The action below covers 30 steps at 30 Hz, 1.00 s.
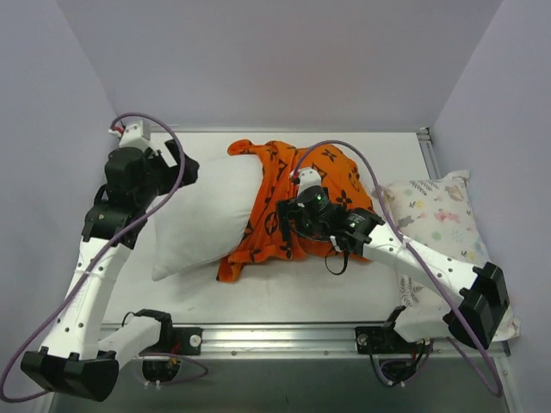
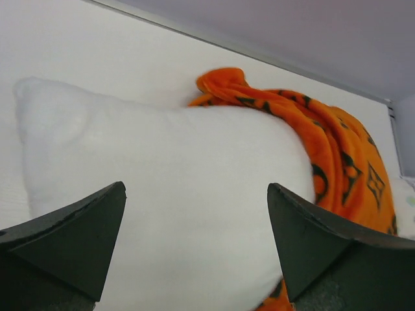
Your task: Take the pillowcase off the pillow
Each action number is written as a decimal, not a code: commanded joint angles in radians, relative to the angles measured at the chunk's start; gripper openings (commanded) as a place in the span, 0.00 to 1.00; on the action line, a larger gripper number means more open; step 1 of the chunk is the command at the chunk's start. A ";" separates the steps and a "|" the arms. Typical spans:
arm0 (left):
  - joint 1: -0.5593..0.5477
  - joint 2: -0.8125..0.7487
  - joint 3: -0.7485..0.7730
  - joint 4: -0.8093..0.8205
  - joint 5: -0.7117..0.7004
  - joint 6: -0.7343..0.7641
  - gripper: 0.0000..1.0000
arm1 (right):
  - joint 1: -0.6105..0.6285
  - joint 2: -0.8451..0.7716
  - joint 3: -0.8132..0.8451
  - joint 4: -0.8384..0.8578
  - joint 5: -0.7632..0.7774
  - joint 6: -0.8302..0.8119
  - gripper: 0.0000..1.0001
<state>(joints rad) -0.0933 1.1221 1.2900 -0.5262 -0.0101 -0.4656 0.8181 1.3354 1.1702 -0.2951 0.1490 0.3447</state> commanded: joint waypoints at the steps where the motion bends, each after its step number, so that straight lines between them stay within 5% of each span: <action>1: -0.153 -0.148 -0.139 -0.095 -0.169 -0.082 0.97 | 0.076 -0.021 -0.170 0.157 0.106 0.066 0.83; 5: -0.347 -0.350 -0.355 -0.092 -0.246 -0.263 0.97 | 0.133 -0.013 -0.267 0.250 0.144 0.108 0.85; 10: -0.742 -0.397 -0.569 -0.093 -0.511 -0.540 0.97 | 0.148 0.077 -0.268 0.287 0.184 0.142 0.84; 13: -0.879 -0.361 -0.595 -0.118 -0.655 -0.701 0.97 | 0.148 0.107 -0.268 0.318 0.213 0.155 0.64; 15: -0.890 -0.335 -0.618 -0.132 -0.714 -0.807 0.98 | 0.145 0.110 -0.276 0.318 0.219 0.158 0.37; 16: -0.888 -0.331 -0.627 -0.129 -0.735 -0.835 0.97 | 0.147 0.108 -0.276 0.315 0.230 0.160 0.12; 17: -0.890 -0.328 -0.636 -0.126 -0.757 -0.861 0.98 | 0.147 0.101 -0.277 0.309 0.233 0.166 0.02; 21: -0.850 -0.323 -0.719 0.100 -0.794 -0.819 0.97 | 0.144 0.073 -0.302 0.300 0.247 0.168 0.00; 26: -0.602 -0.271 -0.814 0.414 -0.562 -0.685 0.97 | 0.139 0.027 -0.308 0.260 0.233 0.160 0.00; 30: -0.510 -0.237 -0.837 0.578 -0.499 -0.604 0.96 | 0.136 -0.001 -0.294 0.228 0.230 0.142 0.00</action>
<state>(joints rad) -0.6655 0.8726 0.4587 -0.1959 -0.5648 -1.1538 0.9630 1.3907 0.8661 -0.0101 0.3229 0.5003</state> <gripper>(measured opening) 0.965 0.066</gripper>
